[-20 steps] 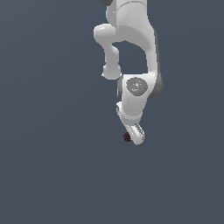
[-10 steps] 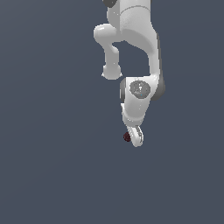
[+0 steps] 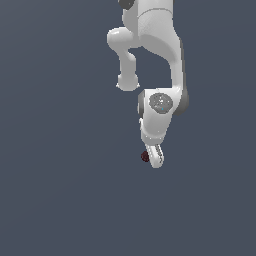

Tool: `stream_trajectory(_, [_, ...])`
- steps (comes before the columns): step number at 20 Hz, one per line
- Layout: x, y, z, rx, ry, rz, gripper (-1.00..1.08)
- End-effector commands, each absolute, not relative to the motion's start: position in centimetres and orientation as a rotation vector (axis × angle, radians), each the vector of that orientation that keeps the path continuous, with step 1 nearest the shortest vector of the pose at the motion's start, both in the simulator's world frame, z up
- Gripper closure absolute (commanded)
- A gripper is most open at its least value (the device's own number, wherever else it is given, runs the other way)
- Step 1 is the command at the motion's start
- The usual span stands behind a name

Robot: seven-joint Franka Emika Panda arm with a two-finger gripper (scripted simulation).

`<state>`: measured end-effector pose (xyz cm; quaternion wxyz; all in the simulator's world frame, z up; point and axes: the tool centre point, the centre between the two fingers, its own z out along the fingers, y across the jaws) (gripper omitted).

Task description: Pick up the object and move it to a goal position.

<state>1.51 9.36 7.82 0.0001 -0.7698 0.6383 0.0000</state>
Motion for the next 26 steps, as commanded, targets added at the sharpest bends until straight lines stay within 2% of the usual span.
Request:
stream_trajectory(1, [1.5,9.4,7.5,-2.418,2.005,0.0,-0.92])
stream_trajectory(10, [1.4,9.3,3.5,-2.414,2.011,0.0,-0.92])
stream_trajectory(15, [1.5,9.4,2.8,-2.414,2.011,0.0,-0.92])
stream_trajectory(16, [1.5,9.4,2.8,-2.414,2.011,0.0,1.08])
stream_trajectory(26, [1.5,9.4,2.9,-2.413,2.011,0.0,1.08])
